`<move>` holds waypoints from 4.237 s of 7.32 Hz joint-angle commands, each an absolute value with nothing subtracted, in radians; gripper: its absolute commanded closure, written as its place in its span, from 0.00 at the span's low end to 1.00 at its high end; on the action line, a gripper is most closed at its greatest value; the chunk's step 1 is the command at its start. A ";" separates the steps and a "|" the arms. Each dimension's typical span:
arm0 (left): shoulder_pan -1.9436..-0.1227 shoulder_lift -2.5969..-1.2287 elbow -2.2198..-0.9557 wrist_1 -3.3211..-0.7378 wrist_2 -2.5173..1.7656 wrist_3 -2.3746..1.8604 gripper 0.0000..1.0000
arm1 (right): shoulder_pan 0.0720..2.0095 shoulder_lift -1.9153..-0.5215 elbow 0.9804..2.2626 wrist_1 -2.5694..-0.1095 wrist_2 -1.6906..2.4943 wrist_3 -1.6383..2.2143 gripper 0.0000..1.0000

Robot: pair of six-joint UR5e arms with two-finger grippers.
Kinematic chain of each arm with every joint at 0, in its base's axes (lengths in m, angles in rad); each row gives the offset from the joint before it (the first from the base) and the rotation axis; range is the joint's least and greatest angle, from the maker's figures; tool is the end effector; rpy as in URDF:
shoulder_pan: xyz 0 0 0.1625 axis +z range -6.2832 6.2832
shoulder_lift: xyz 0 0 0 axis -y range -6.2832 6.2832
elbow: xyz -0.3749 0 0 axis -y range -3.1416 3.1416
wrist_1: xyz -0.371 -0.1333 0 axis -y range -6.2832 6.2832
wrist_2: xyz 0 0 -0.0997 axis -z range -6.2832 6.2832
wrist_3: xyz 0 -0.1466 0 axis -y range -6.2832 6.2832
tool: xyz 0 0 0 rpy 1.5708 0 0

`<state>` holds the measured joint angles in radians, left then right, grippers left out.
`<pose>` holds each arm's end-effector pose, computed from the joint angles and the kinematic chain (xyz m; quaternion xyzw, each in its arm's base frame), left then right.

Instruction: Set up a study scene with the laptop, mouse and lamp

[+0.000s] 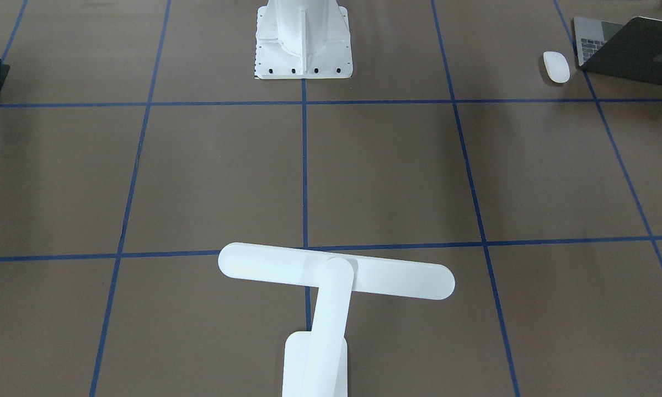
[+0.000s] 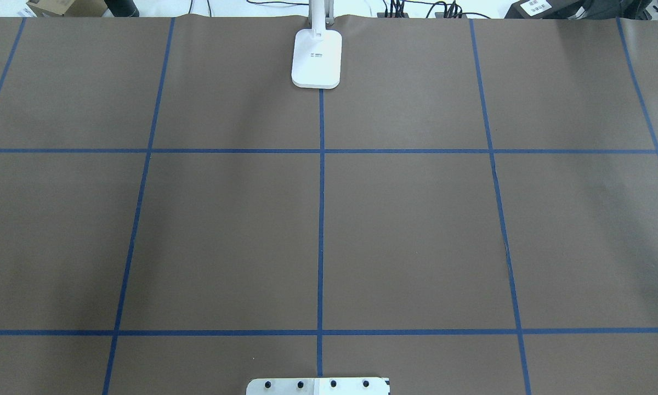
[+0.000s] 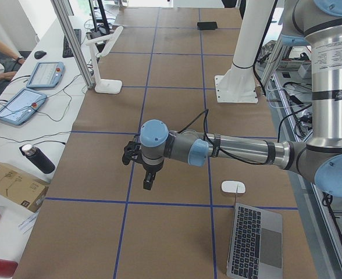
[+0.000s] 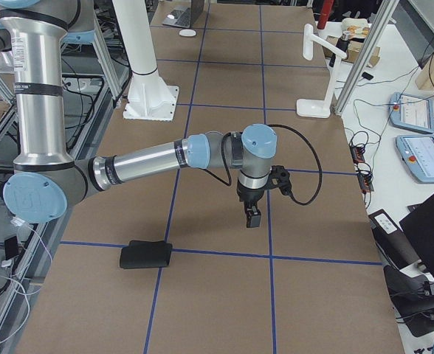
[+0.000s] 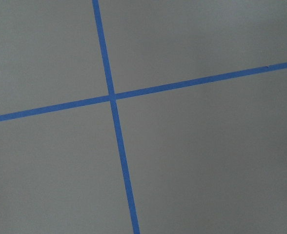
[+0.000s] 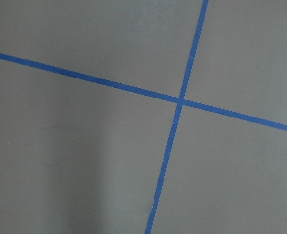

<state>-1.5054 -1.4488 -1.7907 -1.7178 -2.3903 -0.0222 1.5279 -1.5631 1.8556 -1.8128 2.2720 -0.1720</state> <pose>0.0029 -0.4453 0.5713 0.0946 0.3999 0.0683 0.9091 0.0188 -0.4646 0.5372 0.0458 -0.3411 -0.1093 0.9325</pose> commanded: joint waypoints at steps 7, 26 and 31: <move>-1.503 -1.497 -1.724 -1.720 -2.395 -0.026 0.01 | 1.525 -1.569 1.853 -1.792 2.367 -0.173 0.01; -1.841 -0.890 -1.908 -1.706 -2.362 -0.647 0.11 | 1.450 -1.615 1.851 -1.621 2.378 -0.161 0.00; -1.839 -0.888 -1.893 -1.643 -2.388 -0.640 1.00 | 1.437 -1.615 1.850 -1.621 2.379 -0.156 0.00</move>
<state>-1.8398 -0.8852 -1.8906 -1.6682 -2.3828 -0.6464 1.4394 -1.6160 1.8509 -1.6214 2.3787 -0.1574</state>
